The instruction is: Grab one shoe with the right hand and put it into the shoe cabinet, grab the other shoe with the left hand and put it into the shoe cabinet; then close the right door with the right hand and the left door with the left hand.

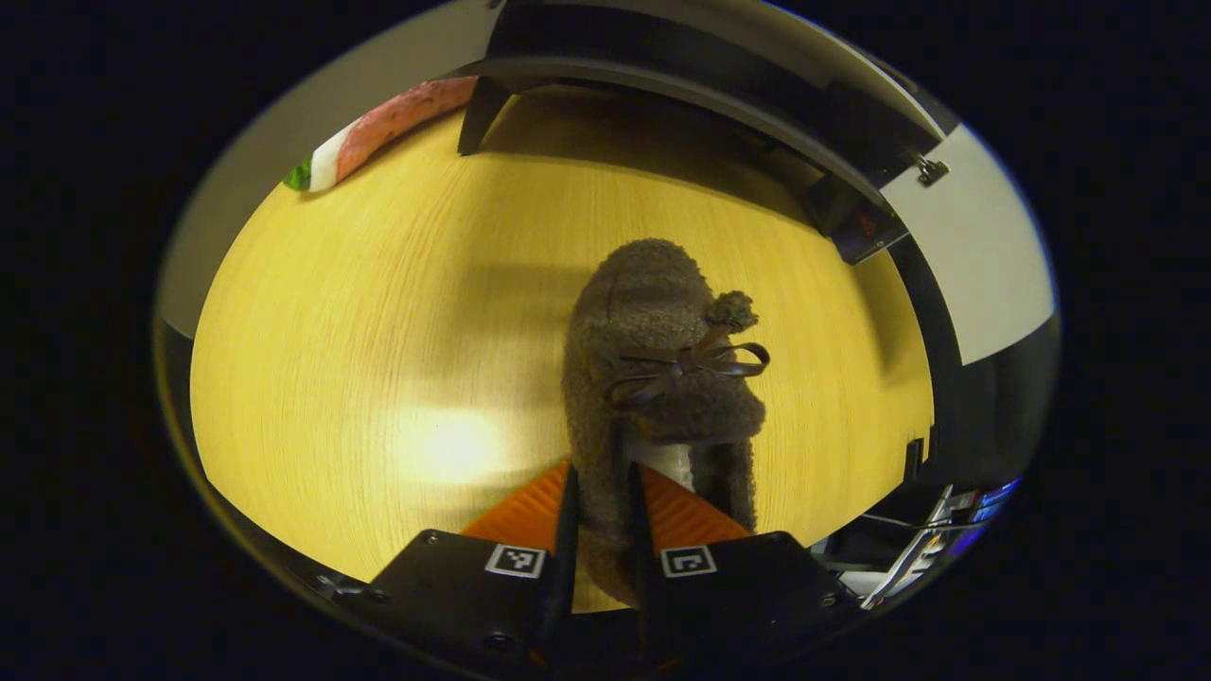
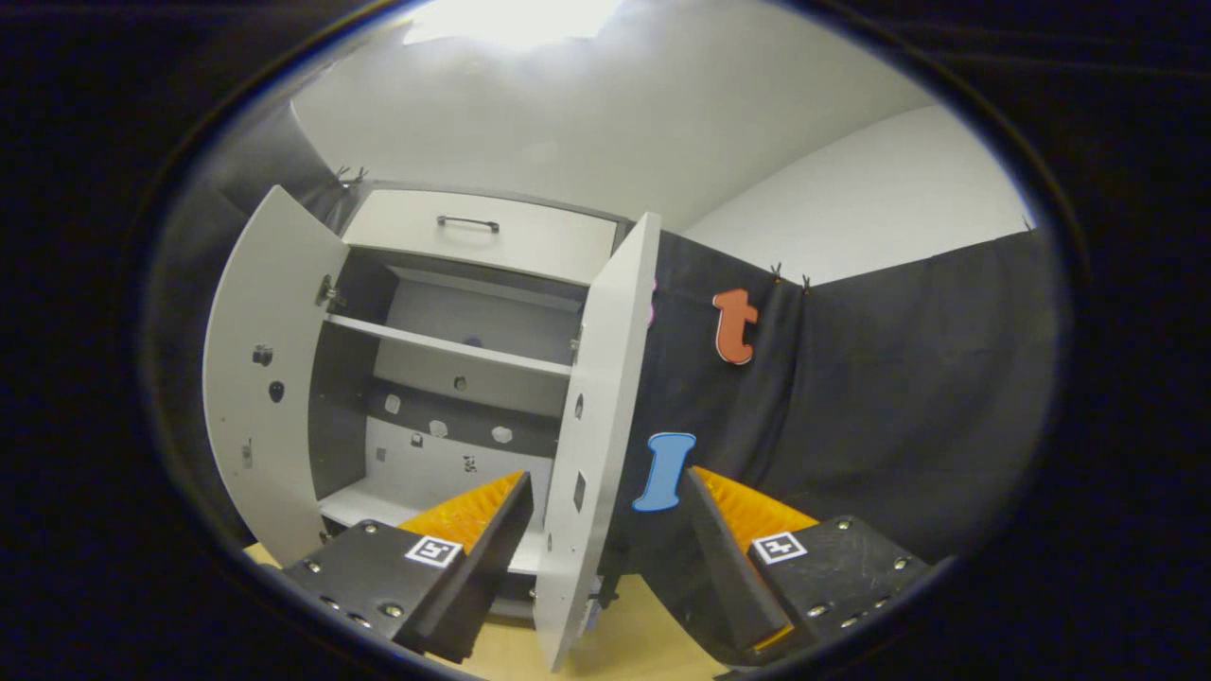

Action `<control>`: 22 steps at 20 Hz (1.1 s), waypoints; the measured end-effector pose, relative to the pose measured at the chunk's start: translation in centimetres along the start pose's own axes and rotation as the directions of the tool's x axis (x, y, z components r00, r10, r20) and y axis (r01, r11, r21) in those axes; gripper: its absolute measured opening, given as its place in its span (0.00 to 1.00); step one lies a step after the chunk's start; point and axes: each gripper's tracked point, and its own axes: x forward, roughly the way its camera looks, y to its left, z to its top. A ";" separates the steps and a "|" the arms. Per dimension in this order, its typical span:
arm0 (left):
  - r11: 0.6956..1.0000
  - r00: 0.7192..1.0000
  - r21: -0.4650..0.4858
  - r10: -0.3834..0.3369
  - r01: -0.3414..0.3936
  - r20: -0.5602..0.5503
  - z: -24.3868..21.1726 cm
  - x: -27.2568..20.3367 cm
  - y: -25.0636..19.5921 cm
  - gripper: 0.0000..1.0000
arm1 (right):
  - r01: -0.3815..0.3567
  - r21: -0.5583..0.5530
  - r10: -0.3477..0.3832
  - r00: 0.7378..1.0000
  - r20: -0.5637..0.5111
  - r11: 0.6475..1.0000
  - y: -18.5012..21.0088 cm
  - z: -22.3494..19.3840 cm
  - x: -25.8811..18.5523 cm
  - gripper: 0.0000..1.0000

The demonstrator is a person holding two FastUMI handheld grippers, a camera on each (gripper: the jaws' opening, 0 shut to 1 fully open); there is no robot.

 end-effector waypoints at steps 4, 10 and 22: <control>0.997 0.999 -0.078 0.017 -0.020 -0.040 0.3 0.1 0.2 0.03 | -0.007 0.010 0.007 1.000 -0.005 1.000 0.8 -0.6 0.4 0.96; 0.998 1.000 -0.057 -0.014 0.014 0.004 2.4 -1.7 0.7 0.01 | -0.007 -0.001 0.007 1.000 -0.012 1.000 0.8 -0.9 0.9 0.96; 0.987 0.951 0.058 -0.161 0.150 0.263 13.8 -14.4 -2.4 0.01 | 0.084 0.025 -0.083 0.996 -0.026 0.996 -3.3 -1.9 -0.8 0.96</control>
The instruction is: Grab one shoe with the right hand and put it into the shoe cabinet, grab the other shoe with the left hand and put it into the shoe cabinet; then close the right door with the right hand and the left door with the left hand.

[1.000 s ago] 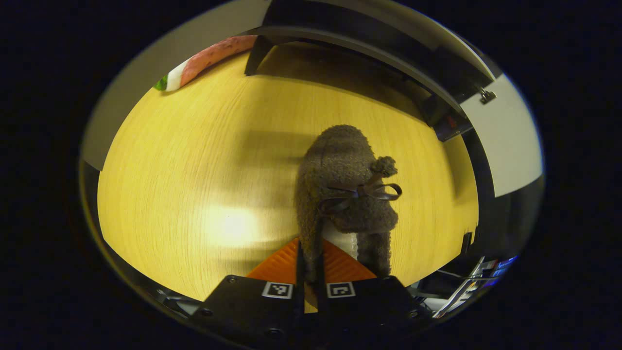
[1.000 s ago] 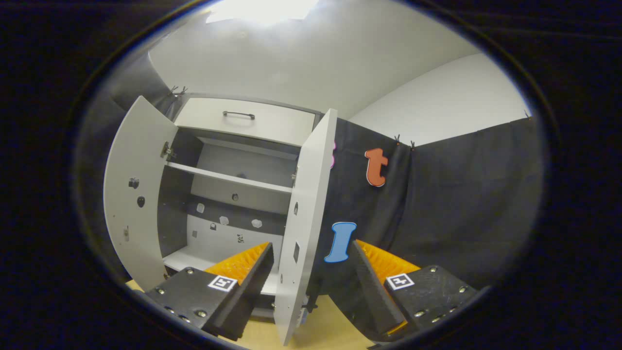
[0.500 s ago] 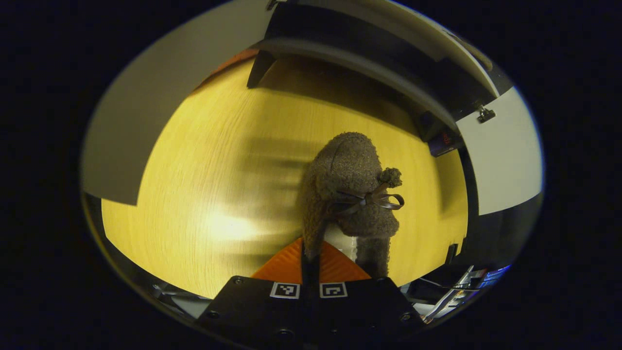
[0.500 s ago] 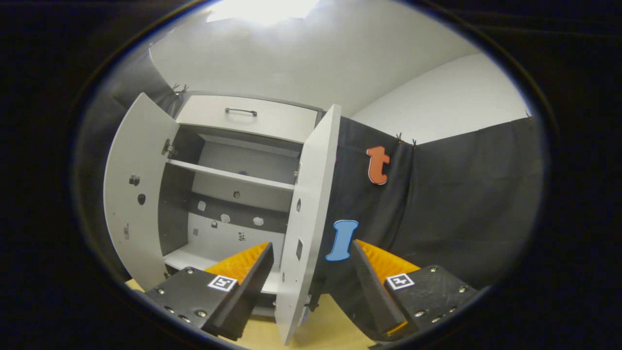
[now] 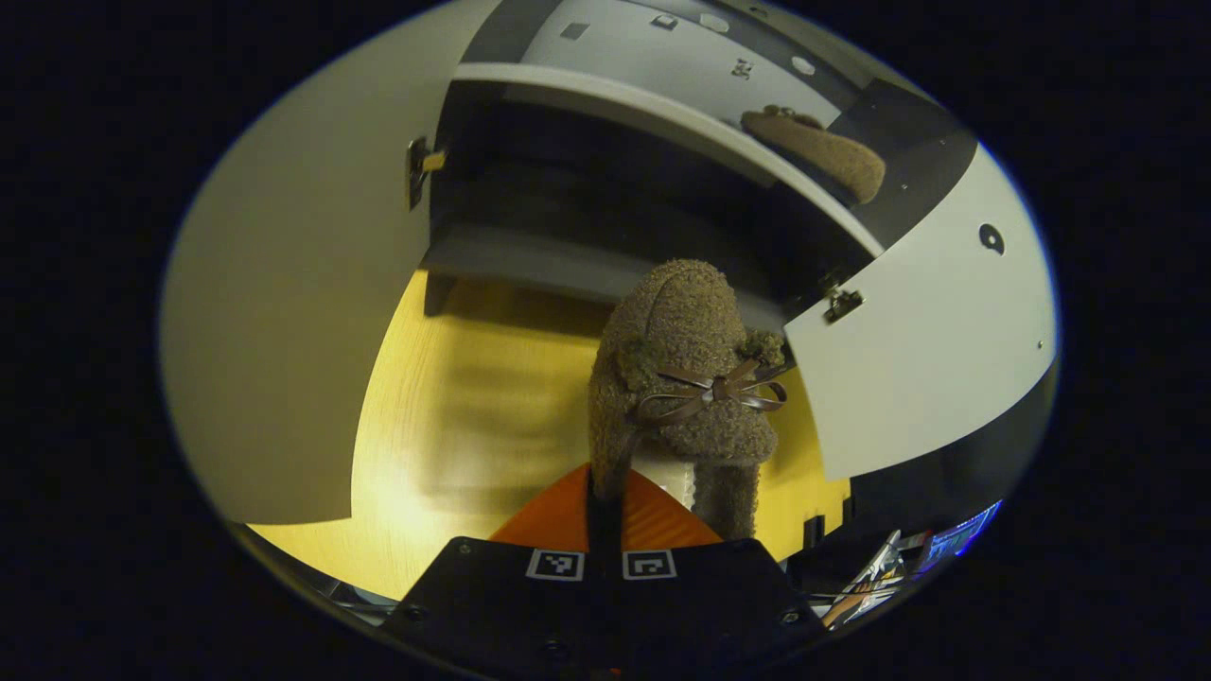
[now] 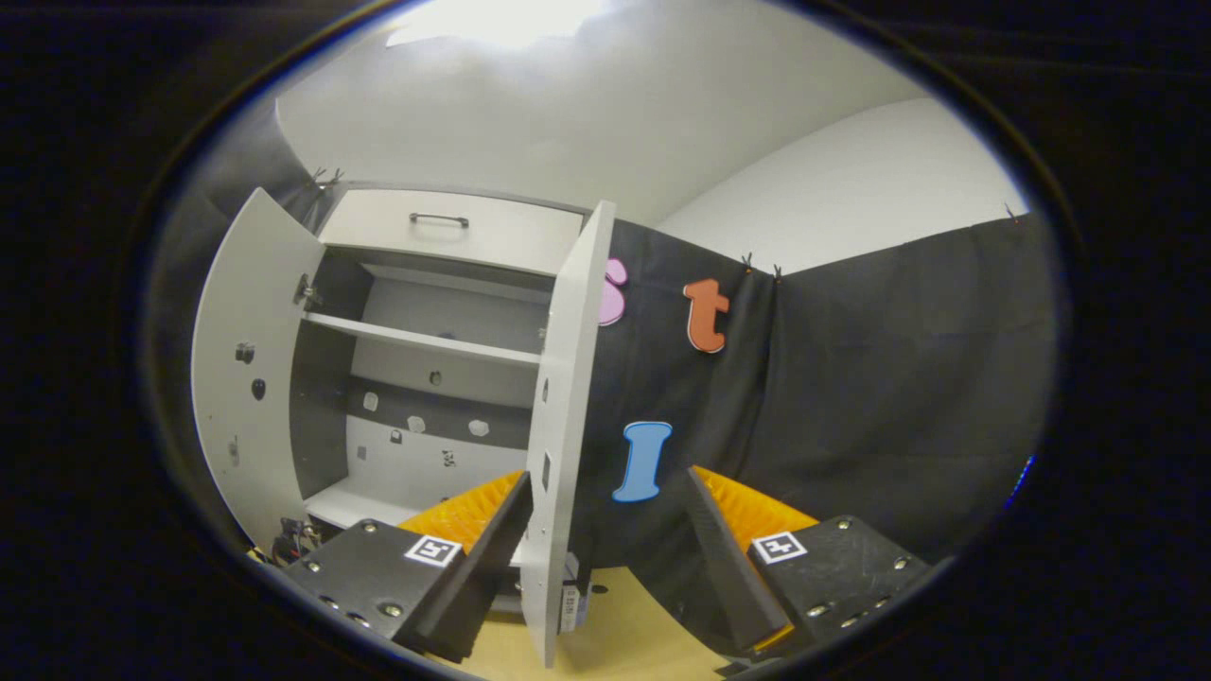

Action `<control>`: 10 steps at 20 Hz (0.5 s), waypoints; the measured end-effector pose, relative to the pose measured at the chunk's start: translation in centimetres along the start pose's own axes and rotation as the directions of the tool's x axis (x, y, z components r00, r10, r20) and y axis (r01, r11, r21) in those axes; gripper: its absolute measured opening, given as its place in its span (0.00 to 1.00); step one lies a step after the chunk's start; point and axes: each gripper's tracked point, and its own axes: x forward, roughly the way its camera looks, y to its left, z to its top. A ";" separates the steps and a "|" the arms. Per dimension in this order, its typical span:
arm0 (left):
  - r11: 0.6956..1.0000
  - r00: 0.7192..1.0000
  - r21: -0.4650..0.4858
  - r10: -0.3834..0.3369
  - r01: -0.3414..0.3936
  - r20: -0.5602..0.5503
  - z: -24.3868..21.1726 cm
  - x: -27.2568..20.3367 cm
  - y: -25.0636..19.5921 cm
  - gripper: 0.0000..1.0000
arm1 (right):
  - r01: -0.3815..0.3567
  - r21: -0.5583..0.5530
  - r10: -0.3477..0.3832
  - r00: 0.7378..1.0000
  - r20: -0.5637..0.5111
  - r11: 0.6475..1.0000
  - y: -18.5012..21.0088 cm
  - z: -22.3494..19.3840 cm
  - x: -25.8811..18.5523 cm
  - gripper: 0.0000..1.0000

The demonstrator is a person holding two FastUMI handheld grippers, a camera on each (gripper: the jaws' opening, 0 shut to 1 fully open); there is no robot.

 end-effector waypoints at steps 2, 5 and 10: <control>0.999 0.999 0.024 -0.028 0.027 0.047 2.6 -0.8 -1.9 0.00 | 0.019 0.008 -0.019 1.000 -0.004 1.000 -0.9 -0.2 -0.3 0.96; 0.997 0.991 0.054 -0.059 0.053 0.119 7.0 -2.0 -4.1 0.01 | 0.036 0.025 -0.036 0.999 -0.011 0.999 -1.7 -0.7 -0.3 0.96; 0.995 0.972 0.069 -0.084 0.070 0.220 14.4 -2.2 -6.6 0.01 | 0.059 0.029 -0.058 0.998 -0.023 0.998 -2.5 -1.6 -0.4 0.96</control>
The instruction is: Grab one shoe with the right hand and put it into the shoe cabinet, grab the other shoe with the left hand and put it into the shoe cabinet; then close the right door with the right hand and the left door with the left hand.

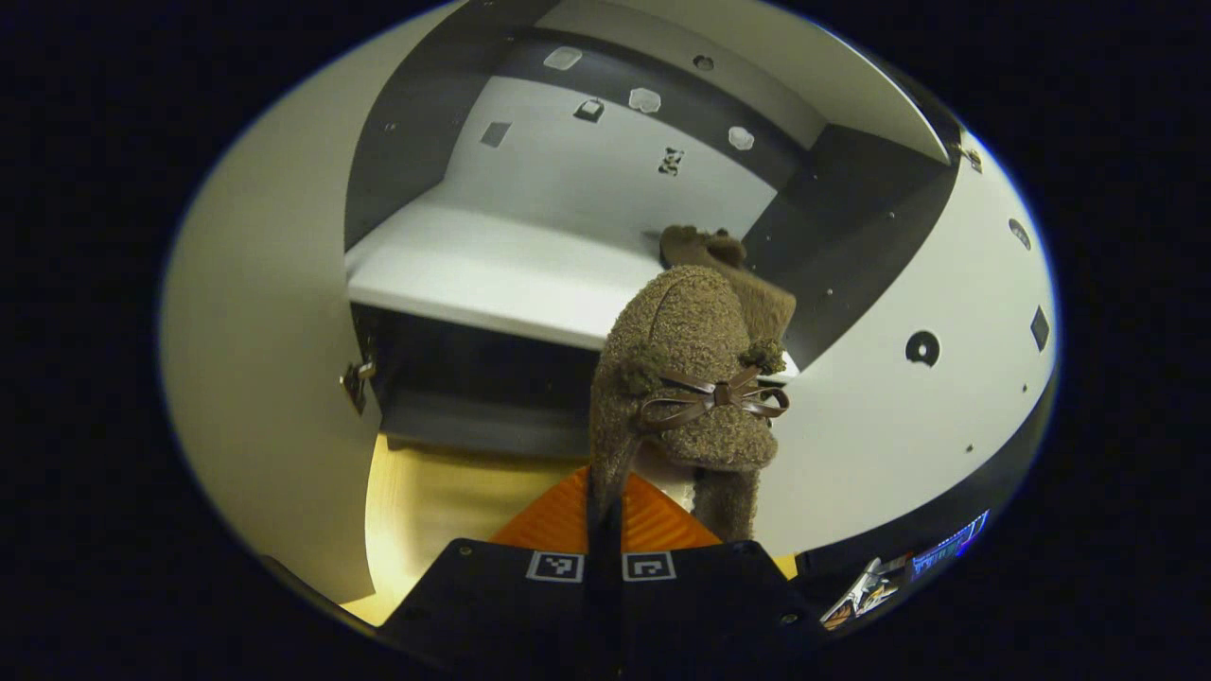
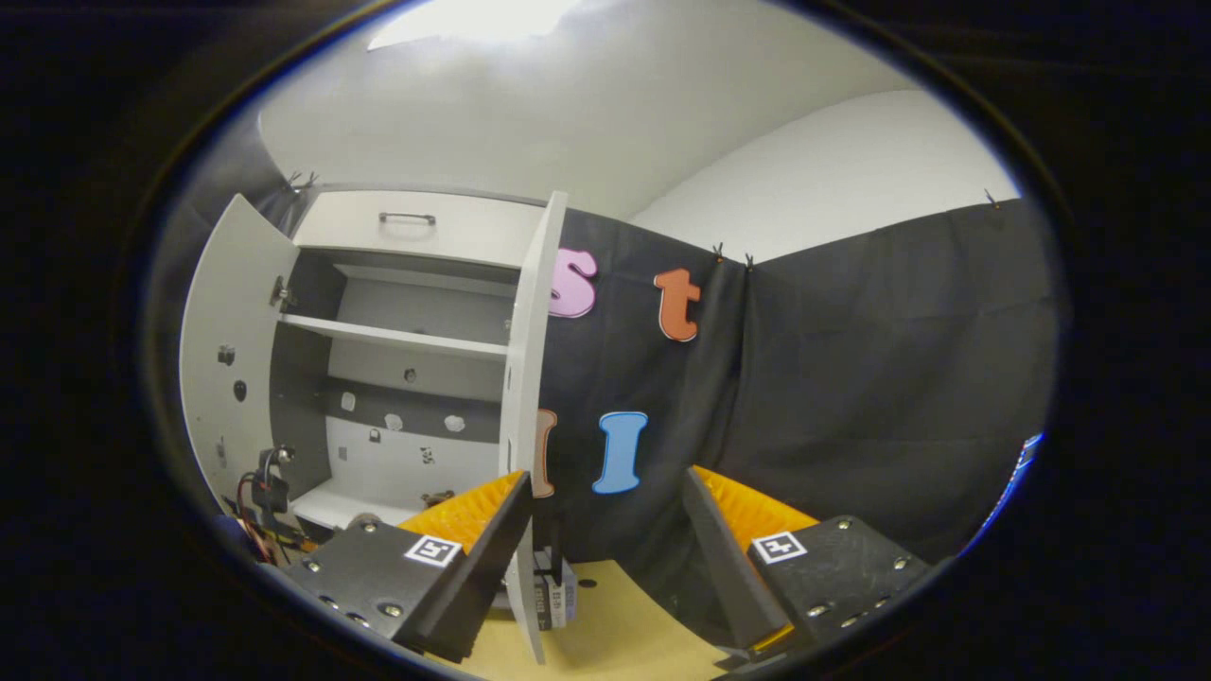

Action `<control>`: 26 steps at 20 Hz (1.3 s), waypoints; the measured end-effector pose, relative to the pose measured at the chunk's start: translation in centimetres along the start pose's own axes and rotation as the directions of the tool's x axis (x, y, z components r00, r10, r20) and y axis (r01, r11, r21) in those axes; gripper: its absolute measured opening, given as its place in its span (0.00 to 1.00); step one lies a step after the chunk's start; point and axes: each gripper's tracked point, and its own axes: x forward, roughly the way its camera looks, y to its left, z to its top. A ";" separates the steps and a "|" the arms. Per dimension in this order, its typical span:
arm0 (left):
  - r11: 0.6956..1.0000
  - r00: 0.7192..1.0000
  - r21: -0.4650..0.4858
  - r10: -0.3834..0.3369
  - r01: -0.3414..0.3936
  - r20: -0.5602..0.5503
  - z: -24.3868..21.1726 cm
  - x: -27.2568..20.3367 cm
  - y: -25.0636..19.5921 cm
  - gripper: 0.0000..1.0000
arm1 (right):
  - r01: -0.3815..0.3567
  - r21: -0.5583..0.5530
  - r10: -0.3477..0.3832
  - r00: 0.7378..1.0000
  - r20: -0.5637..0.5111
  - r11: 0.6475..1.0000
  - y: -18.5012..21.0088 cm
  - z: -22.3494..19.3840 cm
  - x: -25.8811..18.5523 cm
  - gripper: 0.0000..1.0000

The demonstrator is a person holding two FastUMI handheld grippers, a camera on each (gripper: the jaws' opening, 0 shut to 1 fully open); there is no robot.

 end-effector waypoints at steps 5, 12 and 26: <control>1.000 0.998 0.011 0.007 -0.008 0.069 6.0 1.9 -0.3 0.01 | 0.046 0.003 -0.046 0.998 -0.032 0.999 -1.5 -1.6 0.2 0.96; 0.999 0.993 -0.013 0.033 -0.032 0.116 12.4 6.0 0.5 0.01 | 0.149 0.004 -0.149 0.988 -0.048 0.989 -4.3 -2.2 -0.2 0.96; 0.996 0.989 -0.005 0.094 -0.094 0.113 16.8 10.7 2.4 0.01 | 0.227 -0.035 -0.229 0.968 -0.101 0.973 -5.3 -4.4 -0.3 0.96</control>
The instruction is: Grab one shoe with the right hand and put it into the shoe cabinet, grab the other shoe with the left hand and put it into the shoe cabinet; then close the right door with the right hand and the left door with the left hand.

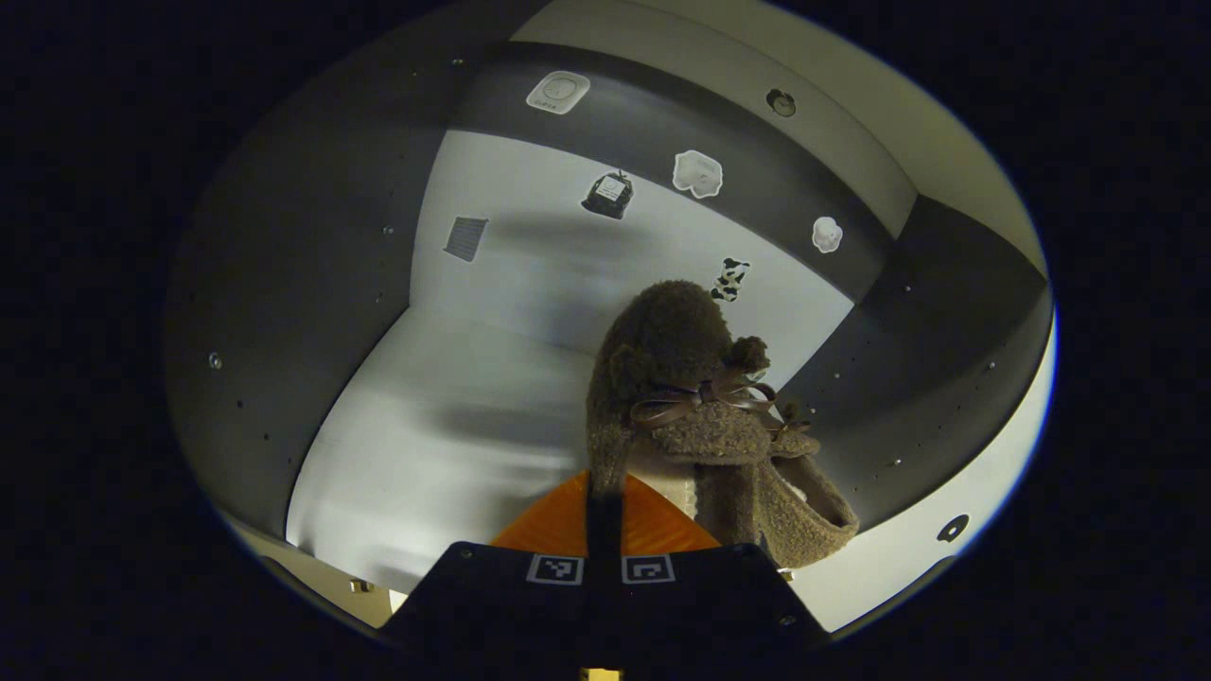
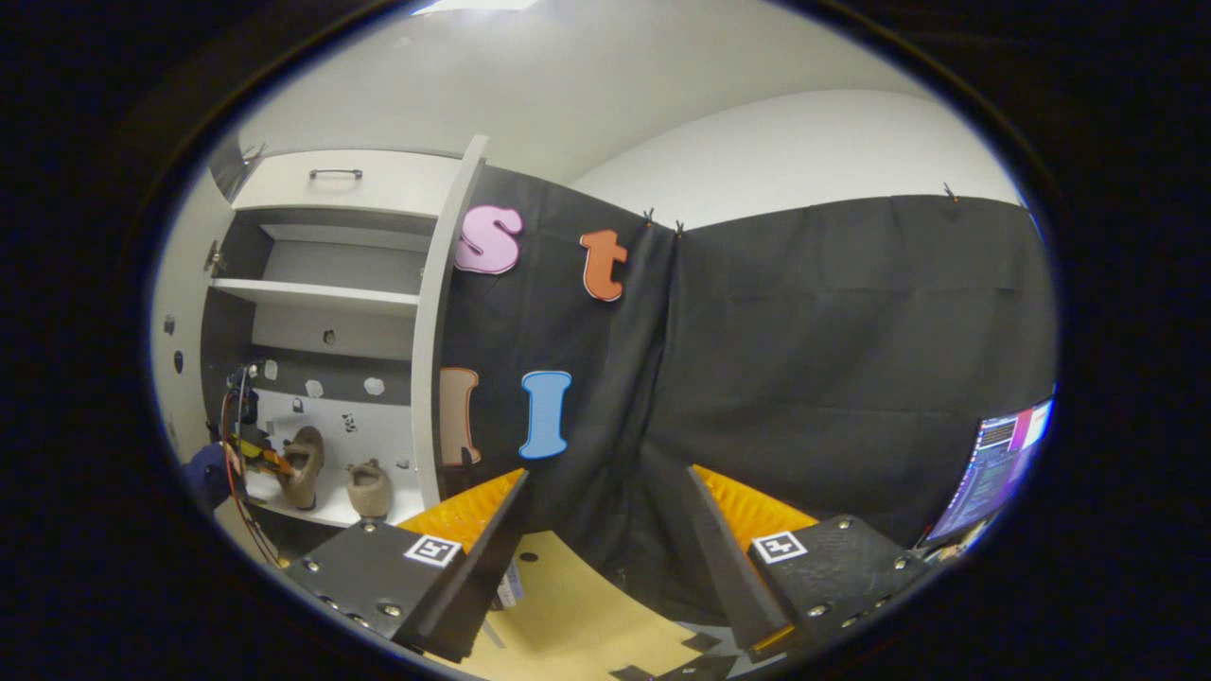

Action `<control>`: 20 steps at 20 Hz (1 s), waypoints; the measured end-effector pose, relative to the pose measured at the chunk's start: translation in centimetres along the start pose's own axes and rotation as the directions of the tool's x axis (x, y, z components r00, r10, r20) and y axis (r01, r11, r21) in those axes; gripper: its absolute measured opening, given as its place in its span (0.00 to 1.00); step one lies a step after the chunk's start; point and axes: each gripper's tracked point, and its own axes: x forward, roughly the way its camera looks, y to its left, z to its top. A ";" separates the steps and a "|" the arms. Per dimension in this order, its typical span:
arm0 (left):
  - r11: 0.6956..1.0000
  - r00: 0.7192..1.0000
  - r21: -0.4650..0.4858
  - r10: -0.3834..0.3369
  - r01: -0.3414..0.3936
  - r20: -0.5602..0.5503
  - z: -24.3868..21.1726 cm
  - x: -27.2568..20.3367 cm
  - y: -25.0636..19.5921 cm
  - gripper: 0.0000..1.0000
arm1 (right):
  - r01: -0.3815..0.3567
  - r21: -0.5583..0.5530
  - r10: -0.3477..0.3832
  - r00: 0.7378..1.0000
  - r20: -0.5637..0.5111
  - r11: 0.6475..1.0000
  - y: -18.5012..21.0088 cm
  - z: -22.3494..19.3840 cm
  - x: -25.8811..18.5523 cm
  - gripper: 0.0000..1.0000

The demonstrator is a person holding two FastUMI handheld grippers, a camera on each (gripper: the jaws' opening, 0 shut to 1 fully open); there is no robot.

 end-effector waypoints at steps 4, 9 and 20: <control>1.000 1.000 0.023 0.011 -0.010 -0.009 0.1 1.0 -0.1 0.00 | 0.018 -0.018 -0.018 1.000 -0.015 1.000 -0.4 -0.7 0.0 0.96; 0.997 0.997 0.048 0.066 -0.065 -0.032 0.1 2.4 0.8 0.01 | 0.031 -0.006 -0.031 0.999 -0.027 0.999 -1.2 -1.3 -0.2 0.96; 0.993 0.999 0.104 0.054 -0.053 -0.009 0.9 1.8 -0.4 0.29 | 0.043 0.010 -0.042 0.998 -0.056 0.999 -2.6 -2.1 -0.3 0.96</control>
